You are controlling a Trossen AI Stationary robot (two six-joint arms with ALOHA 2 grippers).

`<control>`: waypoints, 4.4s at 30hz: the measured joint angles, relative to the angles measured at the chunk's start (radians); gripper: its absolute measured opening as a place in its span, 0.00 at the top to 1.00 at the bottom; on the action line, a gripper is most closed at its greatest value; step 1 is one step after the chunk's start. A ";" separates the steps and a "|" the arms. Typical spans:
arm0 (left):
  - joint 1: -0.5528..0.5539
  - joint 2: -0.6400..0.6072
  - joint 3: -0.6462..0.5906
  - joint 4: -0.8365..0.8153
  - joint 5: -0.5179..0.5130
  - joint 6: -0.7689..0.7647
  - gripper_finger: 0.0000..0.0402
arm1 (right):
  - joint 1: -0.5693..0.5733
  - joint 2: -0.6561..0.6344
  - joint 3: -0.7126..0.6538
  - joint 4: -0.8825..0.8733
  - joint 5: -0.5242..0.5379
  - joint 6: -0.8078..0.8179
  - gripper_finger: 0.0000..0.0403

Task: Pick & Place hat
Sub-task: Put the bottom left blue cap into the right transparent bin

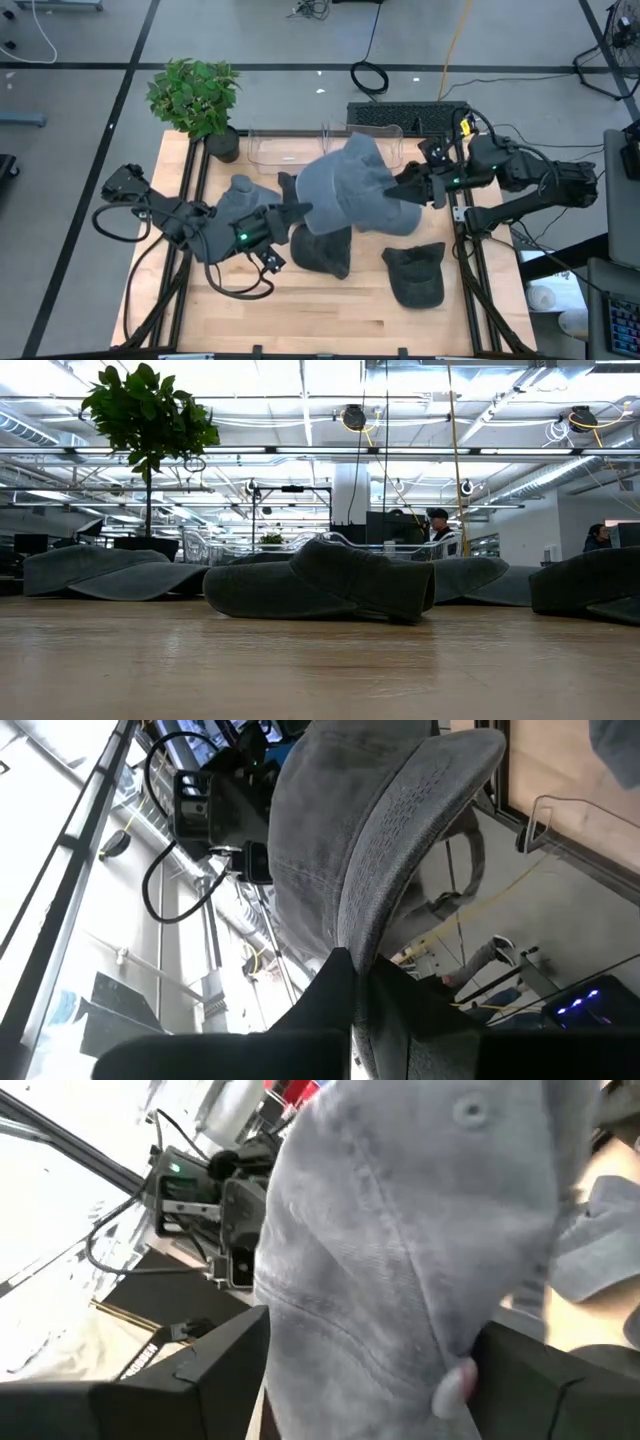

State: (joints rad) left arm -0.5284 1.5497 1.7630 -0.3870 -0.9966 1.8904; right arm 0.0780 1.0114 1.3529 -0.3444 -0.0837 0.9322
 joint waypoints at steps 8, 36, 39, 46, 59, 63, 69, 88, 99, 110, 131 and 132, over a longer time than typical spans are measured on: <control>0.001 0.000 0.000 -0.002 -0.018 -0.004 0.97 | 0.000 0.016 0.000 0.018 -0.045 0.059 0.45; -0.017 0.000 0.000 0.137 -0.126 -0.660 0.66 | -0.025 -0.006 0.000 0.199 -0.148 -0.077 0.99; -0.036 0.000 0.000 0.197 -0.138 -0.776 0.64 | -0.041 -0.006 0.000 0.222 -0.175 -0.080 1.00; -0.083 0.000 0.000 0.243 -0.167 -1.082 0.58 | -0.082 -0.009 0.000 0.244 -0.257 -0.089 1.00; -0.145 -0.004 0.000 0.173 -0.186 -1.890 0.42 | -0.170 -0.020 0.000 0.223 -0.329 -0.108 1.00; -0.140 -0.006 0.000 0.168 -0.118 -2.107 0.43 | -0.227 -0.019 -0.001 0.181 -0.378 -0.114 1.00; -0.108 -0.006 0.000 0.155 0.011 -2.152 0.46 | -0.377 -0.007 -0.001 0.134 -0.462 -0.163 1.00; -0.086 -0.006 0.000 0.142 0.029 -2.186 0.44 | -0.878 0.138 0.000 0.085 -0.807 -0.241 1.00; -0.089 -0.006 0.000 0.088 0.036 -2.265 0.44 | -1.052 0.334 0.272 -0.015 -0.971 -0.292 1.00; -0.089 -0.006 0.000 0.090 0.037 -2.284 0.44 | -1.181 0.464 0.407 -0.151 -1.016 -0.382 1.00; -0.088 -0.006 0.000 0.069 0.036 -2.285 0.44 | -1.163 0.516 0.408 -0.581 -0.720 -0.861 1.00; -0.088 -0.006 0.000 0.068 0.036 -2.285 0.44 | -1.160 0.523 0.408 -0.599 -0.709 -0.874 1.00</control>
State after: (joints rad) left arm -0.6167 1.5436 1.7634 -0.3185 -0.9604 -0.3946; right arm -1.0816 1.5342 1.7607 -0.9434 -0.7932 0.0583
